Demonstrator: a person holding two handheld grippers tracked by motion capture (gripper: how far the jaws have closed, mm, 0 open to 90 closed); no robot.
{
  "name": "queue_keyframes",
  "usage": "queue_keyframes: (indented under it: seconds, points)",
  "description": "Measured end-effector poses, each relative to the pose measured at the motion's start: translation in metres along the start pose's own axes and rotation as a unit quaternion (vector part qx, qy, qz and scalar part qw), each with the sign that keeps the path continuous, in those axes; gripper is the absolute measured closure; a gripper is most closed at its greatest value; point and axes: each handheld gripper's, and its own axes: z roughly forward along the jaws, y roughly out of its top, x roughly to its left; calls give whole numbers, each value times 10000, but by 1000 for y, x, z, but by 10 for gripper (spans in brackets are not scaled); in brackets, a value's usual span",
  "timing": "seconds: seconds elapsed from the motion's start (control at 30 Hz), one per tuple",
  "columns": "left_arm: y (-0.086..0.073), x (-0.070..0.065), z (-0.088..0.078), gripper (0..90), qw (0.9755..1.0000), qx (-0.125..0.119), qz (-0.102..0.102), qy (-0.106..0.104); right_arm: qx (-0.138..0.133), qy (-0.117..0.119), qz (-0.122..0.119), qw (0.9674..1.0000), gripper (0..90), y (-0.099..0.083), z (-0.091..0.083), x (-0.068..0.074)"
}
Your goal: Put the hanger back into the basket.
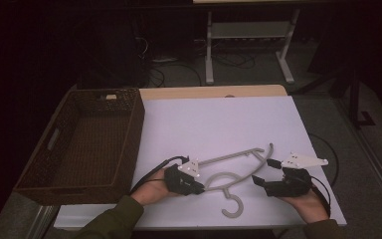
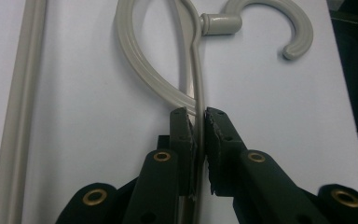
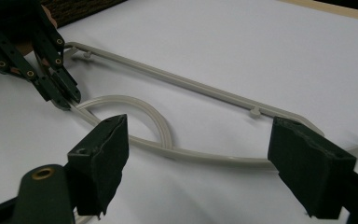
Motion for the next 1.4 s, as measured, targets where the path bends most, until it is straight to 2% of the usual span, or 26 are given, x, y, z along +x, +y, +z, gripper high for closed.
queue_keyframes:
  seconds: [0.13,0.23,0.5,0.63,0.83,1.03,1.17,1.4]
  points:
    - [1,-1,-1,827,10000,14,-64,-22,-16,-16,1,10000,196,0,-1,-1]
    - [3,-1,-4,827,9999,-93,-107,-30,-33,-27,-11,10000,196,0,-1,-1]
    - [5,1,-20,825,9990,-342,-240,153,-110,-99,29,9999,196,1,-3,-2]
    - [8,1,-33,826,9971,-661,-291,255,-127,-109,44,9998,196,1,-4,-3]
    - [9,4,-48,827,9942,-946,-376,352,-161,-144,45,9998,196,1,-5,-4]
    - [10,6,-61,828,9916,-1133,-411,476,-174,-174,61,9997,196,1,-6,-4]
    - [9,7,-68,831,9886,-1285,-501,602,-175,-178,59,9997,196,1,-6,-4]
    - [9,8,-74,831,9864,-1404,-533,669,-174,-185,62,9997,196,1,-6,-4]
